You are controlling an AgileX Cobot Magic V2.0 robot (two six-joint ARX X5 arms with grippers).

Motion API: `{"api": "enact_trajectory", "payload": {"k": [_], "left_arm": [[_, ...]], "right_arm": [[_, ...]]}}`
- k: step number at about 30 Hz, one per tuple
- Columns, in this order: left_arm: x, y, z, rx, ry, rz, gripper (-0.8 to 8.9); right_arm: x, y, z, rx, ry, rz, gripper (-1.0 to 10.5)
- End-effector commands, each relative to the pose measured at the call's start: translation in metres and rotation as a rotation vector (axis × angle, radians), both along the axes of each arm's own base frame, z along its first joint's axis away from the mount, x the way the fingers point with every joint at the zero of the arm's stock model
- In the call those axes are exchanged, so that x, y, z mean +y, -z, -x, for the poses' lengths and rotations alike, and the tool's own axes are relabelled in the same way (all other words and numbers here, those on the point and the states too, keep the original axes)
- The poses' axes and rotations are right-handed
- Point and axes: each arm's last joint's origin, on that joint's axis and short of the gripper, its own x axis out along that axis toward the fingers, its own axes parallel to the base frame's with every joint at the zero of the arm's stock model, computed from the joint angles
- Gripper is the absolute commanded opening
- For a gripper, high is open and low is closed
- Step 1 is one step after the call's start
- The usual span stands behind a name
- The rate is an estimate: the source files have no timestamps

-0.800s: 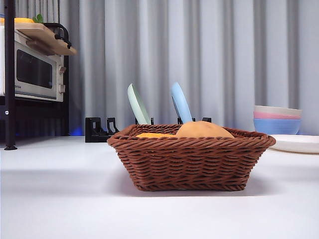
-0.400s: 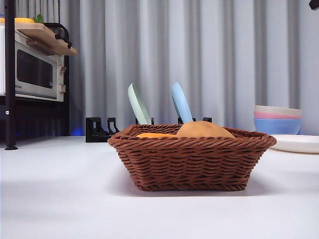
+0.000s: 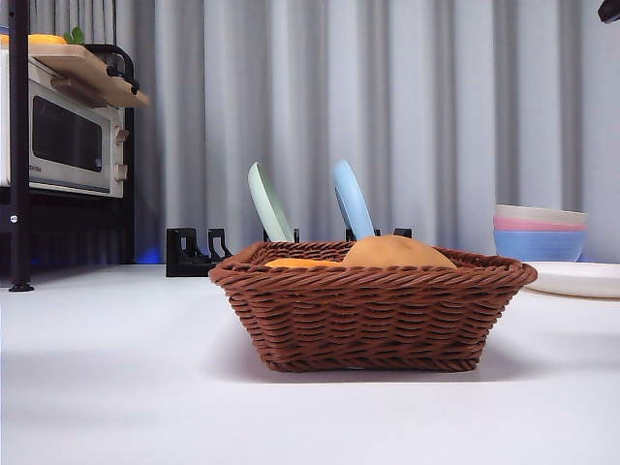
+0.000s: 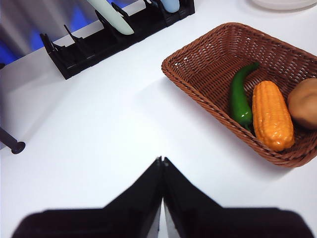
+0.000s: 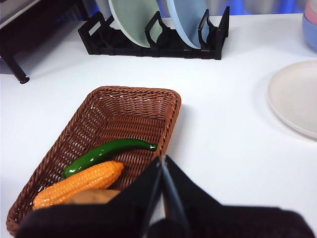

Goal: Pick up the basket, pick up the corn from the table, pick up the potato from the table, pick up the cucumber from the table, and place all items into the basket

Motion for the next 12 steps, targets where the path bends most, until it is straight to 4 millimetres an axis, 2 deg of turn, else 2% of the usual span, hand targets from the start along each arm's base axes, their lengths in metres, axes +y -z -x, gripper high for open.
{"api": "enact_trajectory", "payload": {"k": [1,8,12], "left_arm": [[0.000,0.001,0.000,0.007,-0.001,0.012,-0.04],[0.009,-0.002,0.006,-0.029,-0.021,0.034,-0.04],[0.021,-0.008,0.003,-0.157,-0.106,0.159,-0.04]], "right_arm": [[0.000,0.001,0.000,0.005,0.008,-0.012,0.0],[0.000,0.001,0.000,0.006,0.008,-0.011,0.0],[0.000,0.001,0.000,0.006,0.008,-0.012,0.0]]}}
